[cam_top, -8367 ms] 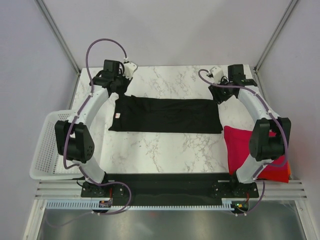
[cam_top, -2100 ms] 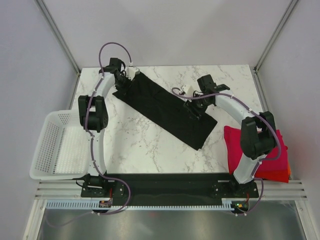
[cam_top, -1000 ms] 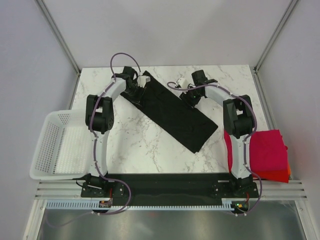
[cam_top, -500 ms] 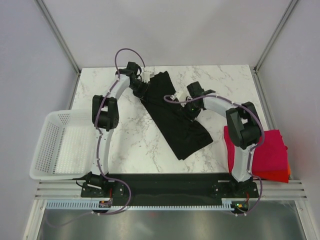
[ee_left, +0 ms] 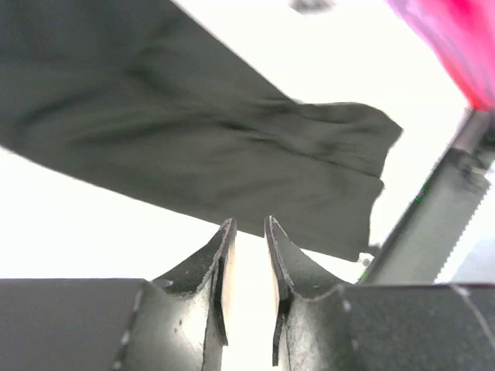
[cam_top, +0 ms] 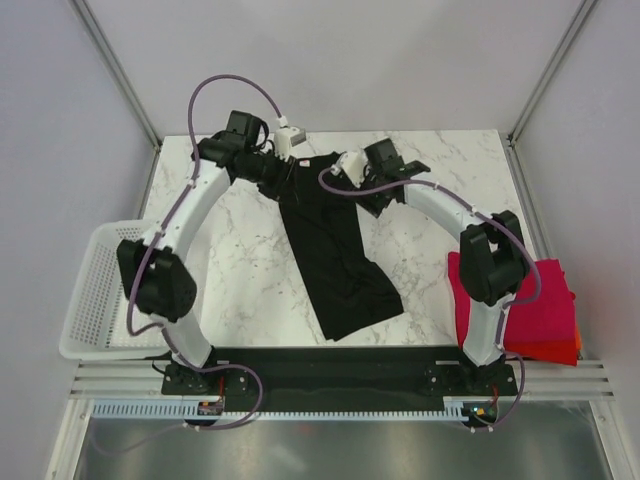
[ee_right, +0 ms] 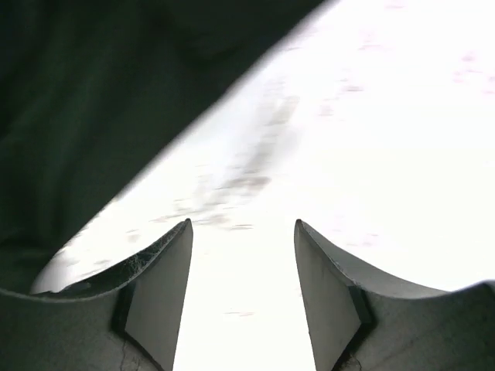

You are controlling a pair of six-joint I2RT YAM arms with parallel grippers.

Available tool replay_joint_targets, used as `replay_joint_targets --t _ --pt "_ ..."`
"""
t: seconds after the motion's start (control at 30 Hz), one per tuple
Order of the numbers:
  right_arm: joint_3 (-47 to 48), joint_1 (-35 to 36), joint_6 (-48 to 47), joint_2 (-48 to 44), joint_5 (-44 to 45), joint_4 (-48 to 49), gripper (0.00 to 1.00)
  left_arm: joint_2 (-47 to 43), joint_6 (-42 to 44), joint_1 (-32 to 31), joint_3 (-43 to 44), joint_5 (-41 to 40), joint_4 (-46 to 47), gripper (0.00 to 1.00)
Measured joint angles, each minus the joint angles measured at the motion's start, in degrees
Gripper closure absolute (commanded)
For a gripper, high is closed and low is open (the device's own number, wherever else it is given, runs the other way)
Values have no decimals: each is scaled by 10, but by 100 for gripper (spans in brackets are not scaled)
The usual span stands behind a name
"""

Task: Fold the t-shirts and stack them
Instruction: Fold the tshirt

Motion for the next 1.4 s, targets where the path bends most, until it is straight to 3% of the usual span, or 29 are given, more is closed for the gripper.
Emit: replay_joint_targets --t 0.17,0.43,1.07,1.4 --pt "116 -66 1 60 -4 16 39 -106 -19 -54 -149 47 16 74" --pt "222 -66 20 193 -64 23 48 -60 -42 -88 -297 51 28 75" --pt "370 -61 108 340 -195 67 52 34 -50 -149 -307 48 65 75" --pt "424 -68 119 393 -175 83 52 75 -49 -155 -290 27 62 75"
